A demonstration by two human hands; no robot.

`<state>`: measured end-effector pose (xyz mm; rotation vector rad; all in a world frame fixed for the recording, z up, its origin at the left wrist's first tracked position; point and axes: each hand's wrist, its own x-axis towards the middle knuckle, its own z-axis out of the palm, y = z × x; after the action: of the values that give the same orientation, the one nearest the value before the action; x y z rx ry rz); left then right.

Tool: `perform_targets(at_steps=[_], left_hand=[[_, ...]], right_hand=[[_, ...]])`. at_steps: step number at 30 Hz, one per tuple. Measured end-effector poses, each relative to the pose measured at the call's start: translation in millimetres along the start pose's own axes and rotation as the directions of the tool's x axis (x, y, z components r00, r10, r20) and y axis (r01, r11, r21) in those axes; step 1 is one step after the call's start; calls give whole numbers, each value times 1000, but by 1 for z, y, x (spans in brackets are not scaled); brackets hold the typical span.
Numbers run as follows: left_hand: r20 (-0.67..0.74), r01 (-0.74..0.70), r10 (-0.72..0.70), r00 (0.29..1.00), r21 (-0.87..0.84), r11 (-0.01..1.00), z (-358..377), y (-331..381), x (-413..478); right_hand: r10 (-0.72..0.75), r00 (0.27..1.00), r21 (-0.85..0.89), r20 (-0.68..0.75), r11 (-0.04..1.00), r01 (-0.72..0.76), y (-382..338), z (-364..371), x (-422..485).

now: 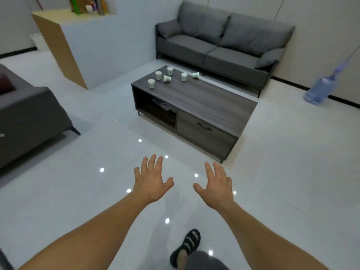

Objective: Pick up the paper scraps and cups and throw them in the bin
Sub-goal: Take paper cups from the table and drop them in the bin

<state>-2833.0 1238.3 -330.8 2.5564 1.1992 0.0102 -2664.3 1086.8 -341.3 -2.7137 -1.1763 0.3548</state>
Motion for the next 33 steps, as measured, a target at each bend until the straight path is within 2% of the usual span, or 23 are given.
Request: perform_targets(at_steps=[11, 18, 25, 30, 33], left_hand=[[-54, 196, -195, 979, 1, 981, -54, -57, 195], [-27, 266, -267, 963, -20, 964, -74, -94, 301], [-4, 194, -194, 981, -32, 981, -89, -155, 444], [-18, 96, -96, 995, -10, 995, -123, -189, 550], [3, 86, -86, 996, 3, 996, -138, -207, 608]], right_hand=[[-200, 980, 11, 19, 980, 200, -87, 0, 243], [-246, 967, 31, 70, 969, 245, -139, -11, 365], [-196, 977, 35, 89, 980, 194, -194, -12, 491], [-104, 993, 66, 64, 993, 100, -232, -24, 581], [-97, 992, 80, 83, 993, 91, -258, -24, 624]])
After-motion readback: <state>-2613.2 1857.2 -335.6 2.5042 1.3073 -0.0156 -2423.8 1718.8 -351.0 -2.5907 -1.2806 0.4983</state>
